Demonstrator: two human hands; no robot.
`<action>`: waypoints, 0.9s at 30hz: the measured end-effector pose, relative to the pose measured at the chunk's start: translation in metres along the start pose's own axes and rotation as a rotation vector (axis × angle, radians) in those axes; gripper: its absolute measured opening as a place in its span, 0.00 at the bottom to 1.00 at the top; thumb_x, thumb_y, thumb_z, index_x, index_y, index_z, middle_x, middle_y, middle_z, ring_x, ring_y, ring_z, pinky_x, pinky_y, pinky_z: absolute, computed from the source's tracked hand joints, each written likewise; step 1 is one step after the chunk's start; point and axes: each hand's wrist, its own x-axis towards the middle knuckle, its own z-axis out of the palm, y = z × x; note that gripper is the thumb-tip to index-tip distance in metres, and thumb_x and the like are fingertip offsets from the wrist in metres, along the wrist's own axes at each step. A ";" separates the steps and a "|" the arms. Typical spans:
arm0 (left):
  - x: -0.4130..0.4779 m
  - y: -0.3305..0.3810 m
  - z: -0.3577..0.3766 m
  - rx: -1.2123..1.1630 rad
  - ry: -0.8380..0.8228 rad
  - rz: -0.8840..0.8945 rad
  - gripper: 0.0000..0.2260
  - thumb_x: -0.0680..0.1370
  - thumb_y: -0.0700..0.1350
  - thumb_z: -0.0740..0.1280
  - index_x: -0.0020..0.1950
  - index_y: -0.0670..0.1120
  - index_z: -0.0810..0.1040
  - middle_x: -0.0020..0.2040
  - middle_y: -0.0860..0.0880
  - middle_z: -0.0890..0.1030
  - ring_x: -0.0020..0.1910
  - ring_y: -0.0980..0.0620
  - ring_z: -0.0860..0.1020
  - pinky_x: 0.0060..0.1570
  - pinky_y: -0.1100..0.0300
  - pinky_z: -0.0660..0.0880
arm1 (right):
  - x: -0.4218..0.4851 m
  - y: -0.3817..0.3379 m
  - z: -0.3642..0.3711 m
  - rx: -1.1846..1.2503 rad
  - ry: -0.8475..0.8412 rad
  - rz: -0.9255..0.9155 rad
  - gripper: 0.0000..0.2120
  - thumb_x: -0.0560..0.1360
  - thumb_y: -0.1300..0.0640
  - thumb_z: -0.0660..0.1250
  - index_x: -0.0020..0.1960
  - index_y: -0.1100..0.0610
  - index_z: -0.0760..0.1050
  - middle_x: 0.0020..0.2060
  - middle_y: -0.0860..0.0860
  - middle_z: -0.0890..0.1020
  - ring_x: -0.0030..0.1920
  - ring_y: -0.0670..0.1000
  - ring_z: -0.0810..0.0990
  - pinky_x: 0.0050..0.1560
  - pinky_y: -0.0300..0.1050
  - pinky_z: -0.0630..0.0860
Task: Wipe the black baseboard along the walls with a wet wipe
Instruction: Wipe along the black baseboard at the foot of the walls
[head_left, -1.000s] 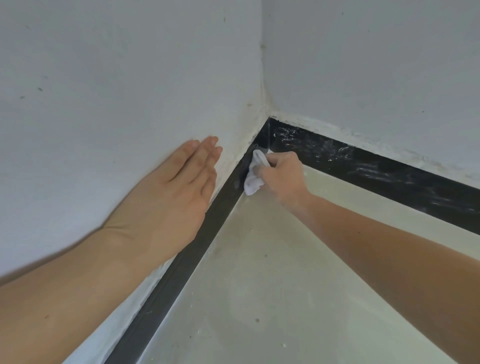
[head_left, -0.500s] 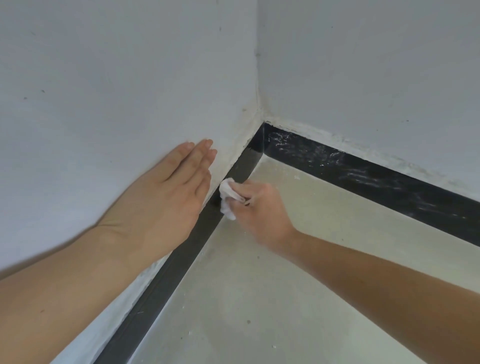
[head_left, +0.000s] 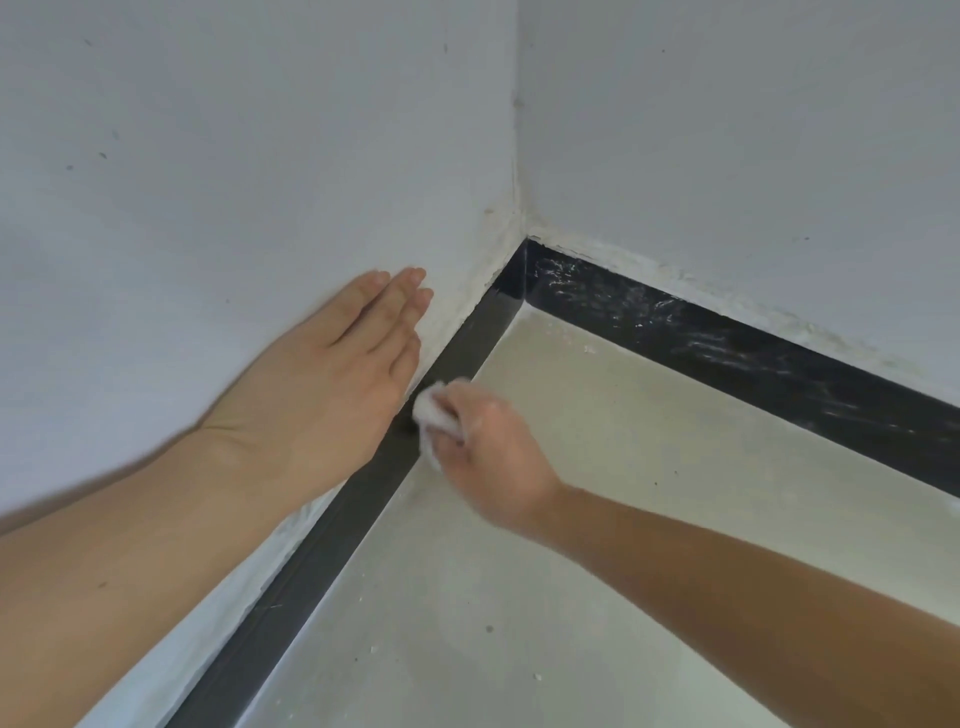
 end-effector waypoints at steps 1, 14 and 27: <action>0.000 0.000 0.000 -0.008 0.005 -0.005 0.26 0.76 0.48 0.50 0.68 0.38 0.72 0.73 0.37 0.63 0.74 0.37 0.59 0.72 0.45 0.45 | -0.006 0.002 -0.006 -0.120 -0.133 -0.074 0.19 0.71 0.66 0.59 0.34 0.43 0.62 0.36 0.44 0.70 0.37 0.49 0.71 0.40 0.39 0.64; -0.004 0.005 0.006 0.043 -0.048 0.000 0.26 0.77 0.49 0.50 0.71 0.36 0.65 0.75 0.36 0.57 0.75 0.35 0.53 0.70 0.41 0.36 | 0.102 0.049 -0.118 -1.925 -0.283 -0.762 0.05 0.67 0.59 0.71 0.33 0.52 0.82 0.42 0.48 0.81 0.52 0.53 0.79 0.58 0.47 0.74; 0.003 0.006 0.005 0.076 -0.038 0.022 0.26 0.77 0.51 0.53 0.71 0.39 0.67 0.75 0.37 0.57 0.75 0.36 0.55 0.70 0.42 0.39 | 0.081 0.028 -0.074 -1.824 -0.475 -0.307 0.12 0.70 0.68 0.62 0.45 0.54 0.77 0.36 0.53 0.66 0.47 0.54 0.68 0.44 0.48 0.61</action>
